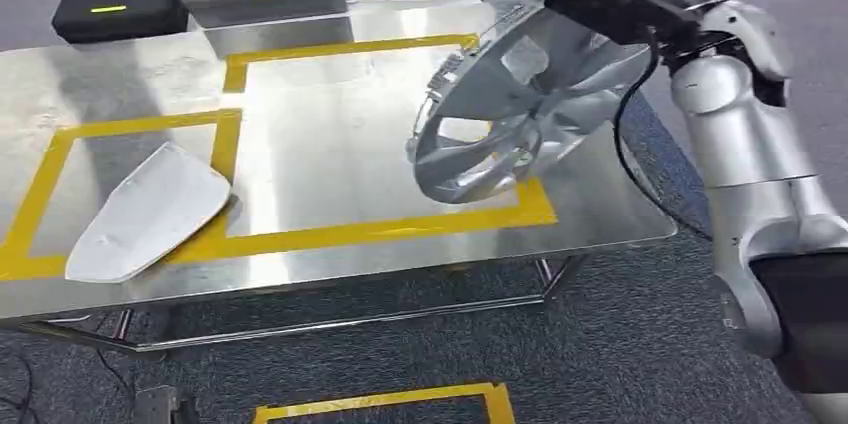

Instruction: Take the parts from the cabinet and place them on the table.

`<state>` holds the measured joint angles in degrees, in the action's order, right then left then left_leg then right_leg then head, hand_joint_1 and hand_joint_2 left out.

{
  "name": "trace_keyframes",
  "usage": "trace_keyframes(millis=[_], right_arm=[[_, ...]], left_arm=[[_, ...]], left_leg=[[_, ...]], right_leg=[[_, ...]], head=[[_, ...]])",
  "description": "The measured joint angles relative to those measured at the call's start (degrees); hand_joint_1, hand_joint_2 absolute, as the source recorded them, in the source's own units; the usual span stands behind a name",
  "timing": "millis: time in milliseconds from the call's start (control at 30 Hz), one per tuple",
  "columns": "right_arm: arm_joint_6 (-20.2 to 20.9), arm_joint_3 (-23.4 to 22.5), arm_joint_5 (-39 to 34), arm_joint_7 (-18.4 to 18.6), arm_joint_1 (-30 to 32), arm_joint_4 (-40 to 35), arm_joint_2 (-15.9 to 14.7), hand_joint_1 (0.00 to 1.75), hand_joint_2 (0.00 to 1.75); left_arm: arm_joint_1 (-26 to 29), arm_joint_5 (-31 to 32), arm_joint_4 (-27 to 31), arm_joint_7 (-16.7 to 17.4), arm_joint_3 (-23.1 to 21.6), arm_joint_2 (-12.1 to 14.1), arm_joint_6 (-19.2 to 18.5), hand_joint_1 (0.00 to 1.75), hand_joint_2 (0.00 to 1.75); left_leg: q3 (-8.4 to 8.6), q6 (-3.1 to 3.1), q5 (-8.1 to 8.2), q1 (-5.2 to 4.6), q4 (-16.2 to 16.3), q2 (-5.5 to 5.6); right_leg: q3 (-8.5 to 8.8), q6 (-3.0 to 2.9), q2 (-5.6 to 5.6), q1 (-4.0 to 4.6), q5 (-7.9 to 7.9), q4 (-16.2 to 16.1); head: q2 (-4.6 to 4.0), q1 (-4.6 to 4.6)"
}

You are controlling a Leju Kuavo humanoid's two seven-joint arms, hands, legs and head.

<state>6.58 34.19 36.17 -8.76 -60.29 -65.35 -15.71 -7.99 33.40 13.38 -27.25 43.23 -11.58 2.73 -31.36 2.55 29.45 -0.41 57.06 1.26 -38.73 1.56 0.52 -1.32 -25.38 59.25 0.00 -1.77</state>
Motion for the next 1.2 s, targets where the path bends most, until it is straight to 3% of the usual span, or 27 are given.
trace_keyframes(millis=[133,233,333,500,633,667,767,800,900,933,1200], right_arm=[[-0.2,3.2,1.2,2.7,-4.7,10.2,6.1,1.75,1.75],[-1.9,4.9,2.7,4.3,-7.1,18.3,11.2,1.75,1.75],[-3.9,6.5,4.8,5.7,-9.1,25.1,15.6,1.75,1.75],[-8.4,8.4,7.8,8.5,-10.7,31.1,20.7,1.75,1.75],[-8.7,10.5,10.6,8.5,-12.0,34.3,24.0,1.75,1.75],[-8.6,11.0,11.3,8.0,-12.1,34.8,24.6,0.00,0.00],[-8.5,12.6,12.9,7.5,-12.8,36.2,26.2,0.00,0.00],[-8.3,13.2,13.4,7.5,-13.0,36.7,26.7,0.00,0.00],[-7.9,14.2,14.3,7.1,-13.6,37.9,27.6,0.00,0.00],[-7.8,14.3,14.8,7.1,-13.7,38.2,27.7,0.00,0.00],[-7.8,16.3,18.4,6.8,-14.8,40.2,28.4,0.00,0.00]], left_arm=[[-0.3,-0.1,0.0,0.7,-0.8,-0.5,-0.2,0.00,0.00],[-0.6,0.3,0.0,1.7,-1.5,-1.1,-1.0,0.00,0.00],[-0.6,0.7,0.0,2.5,-2.4,-1.3,-2.4,0.00,0.00],[-0.6,1.1,0.0,3.6,-3.3,-1.3,-3.0,0.00,0.00],[-0.6,1.2,0.0,3.8,-3.8,-1.4,-3.2,0.00,0.00],[-0.6,1.1,0.0,3.8,-4.0,-1.4,-3.3,0.00,0.00],[-0.6,1.0,0.0,3.8,-4.2,-1.4,-3.4,0.00,0.00],[-0.6,1.1,0.0,3.8,-4.2,-1.4,-3.3,0.00,1.75],[-0.5,1.3,0.0,4.4,-4.8,-1.5,-2.9,0.00,1.75],[-0.5,0.9,0.0,5.1,-4.9,-1.5,-3.0,0.00,0.00],[-0.3,-0.5,0.0,6.1,-4.8,-1.7,-3.8,0.00,0.00]], left_leg=[[0.12,-0.38,0.02,0.11,-0.1,-0.18],[0.23,-1.56,0.01,0.21,-0.1,-0.21],[0.23,-2.05,-0.07,0.22,-0.1,-0.16],[0.22,-2.16,-0.07,0.21,0.1,-0.16],[0.43,-2.27,0.06,0.20,0.2,-0.19],[0.54,-2.29,0.11,0.20,0.2,-0.19],[0.78,-2.19,0.18,0.20,0.2,-0.19],[0.85,-2.18,0.19,0.20,0.2,-0.19],[1.00,-2.17,0.20,0.20,0.2,-0.19],[1.05,-2.17,0.20,0.20,0.2,-0.19],[1.22,-2.14,0.22,0.17,0.2,-0.20]], right_leg=[[0.05,-0.21,0.17,0.10,0.11,0.0],[0.17,-0.26,0.13,0.15,0.15,0.0],[0.25,-0.33,0.03,0.16,0.21,0.0],[0.50,-0.32,0.03,0.15,0.29,-0.2],[0.79,-0.29,0.10,0.14,0.30,-0.3],[0.92,-0.29,0.11,0.14,0.30,-0.4],[1.26,-0.28,0.09,0.16,0.30,-0.6],[1.34,-0.28,0.09,0.16,0.30,-0.6],[1.55,-0.22,0.09,0.16,0.34,-0.7],[1.63,-0.19,0.09,0.15,0.35,-0.7],[1.80,-0.11,0.12,0.14,0.41,-0.8]], head=[[0.00,-0.07],[0.00,-0.04],[0.00,-0.06],[0.00,-0.09],[0.00,-0.09],[0.00,-0.09],[0.00,-0.09],[0.00,-0.09],[0.00,-0.09],[0.00,-0.09],[0.00,-0.07]])
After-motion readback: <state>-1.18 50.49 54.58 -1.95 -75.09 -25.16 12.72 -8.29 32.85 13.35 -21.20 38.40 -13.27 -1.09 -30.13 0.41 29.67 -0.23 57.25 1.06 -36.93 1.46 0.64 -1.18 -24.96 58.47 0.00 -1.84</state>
